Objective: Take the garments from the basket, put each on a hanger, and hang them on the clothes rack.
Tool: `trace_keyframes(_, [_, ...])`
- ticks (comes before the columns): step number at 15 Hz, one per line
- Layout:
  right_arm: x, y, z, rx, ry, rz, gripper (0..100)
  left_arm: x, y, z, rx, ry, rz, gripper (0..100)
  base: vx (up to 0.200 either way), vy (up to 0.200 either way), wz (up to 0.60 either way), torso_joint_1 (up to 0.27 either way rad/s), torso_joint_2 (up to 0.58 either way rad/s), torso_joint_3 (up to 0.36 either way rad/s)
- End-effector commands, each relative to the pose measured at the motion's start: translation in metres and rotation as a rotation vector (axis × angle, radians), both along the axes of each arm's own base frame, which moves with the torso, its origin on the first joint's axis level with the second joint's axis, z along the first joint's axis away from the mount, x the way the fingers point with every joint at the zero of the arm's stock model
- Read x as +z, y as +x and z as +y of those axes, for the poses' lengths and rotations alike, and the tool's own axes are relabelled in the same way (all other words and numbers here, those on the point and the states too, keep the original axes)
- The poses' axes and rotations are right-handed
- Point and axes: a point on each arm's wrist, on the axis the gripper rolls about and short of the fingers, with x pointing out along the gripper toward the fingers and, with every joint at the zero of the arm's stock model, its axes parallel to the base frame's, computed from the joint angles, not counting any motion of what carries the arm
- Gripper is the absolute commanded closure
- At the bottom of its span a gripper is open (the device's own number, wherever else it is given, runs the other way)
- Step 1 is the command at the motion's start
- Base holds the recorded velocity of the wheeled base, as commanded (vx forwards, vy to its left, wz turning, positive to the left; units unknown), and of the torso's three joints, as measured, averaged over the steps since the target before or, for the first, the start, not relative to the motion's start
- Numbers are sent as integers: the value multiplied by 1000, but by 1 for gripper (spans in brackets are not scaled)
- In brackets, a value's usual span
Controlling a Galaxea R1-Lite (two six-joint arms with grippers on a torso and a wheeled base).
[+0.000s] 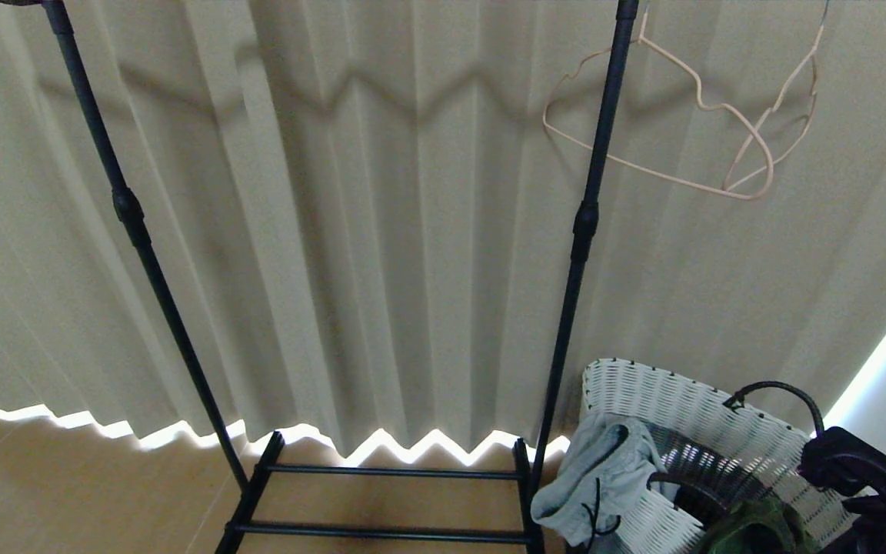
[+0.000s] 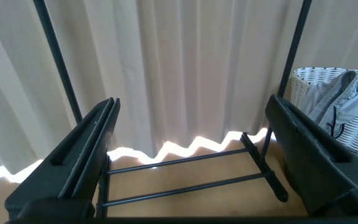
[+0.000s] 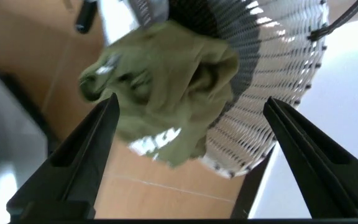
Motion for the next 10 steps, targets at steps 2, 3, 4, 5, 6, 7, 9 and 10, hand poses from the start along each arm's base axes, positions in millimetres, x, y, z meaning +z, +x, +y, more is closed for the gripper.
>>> trace_keyframes(2, [-19, 18, -2, -22, -22, 88, 0, 0, 0, 0, 1, -1, -1, 0, 0, 0, 0, 0, 0, 0])
trace_keyframes(3, [-21, 22, -2, -26, -28, 84, 0, 0, 0, 0, 1, 0, -1, 0, 0, 0, 0, 0, 0, 0])
trace_keyframes(4, [-24, 24, -2, -34, -37, 86, 0, 0, 0, 0, 2, 0, -1, 0, 0, 0, 0, 0, 0, 0])
trace_keyframes(5, [-26, 27, -2, -41, -45, 92, 0, 0, 0, 0, 2, 0, -1, 0, 0, 0, 0, 0, 0, 0])
trace_keyframes(6, [-28, 29, -3, -47, -50, 95, 0, 0, 0, 0, 2, -1, -1, 0, 0, 0, 0, 0, 0, 0])
trace_keyframes(7, [-30, 33, -3, -49, -51, 86, 0, 0, 0, 0, 2, -1, -1, 0, 0, 0, 0, 0, 0, 0])
trace_keyframes(9, [-34, 39, -4, -58, -52, 62, 0, 0, 0, 0, 2, -1, -1, 0, 0, 0, 0, 0, 0, 0])
trace_keyframes(10, [-35, 40, -4, -59, -51, 62, 100, 0, 0, 0, 2, -1, -1, 0, 0, 0, 0, 0, 0, 0])
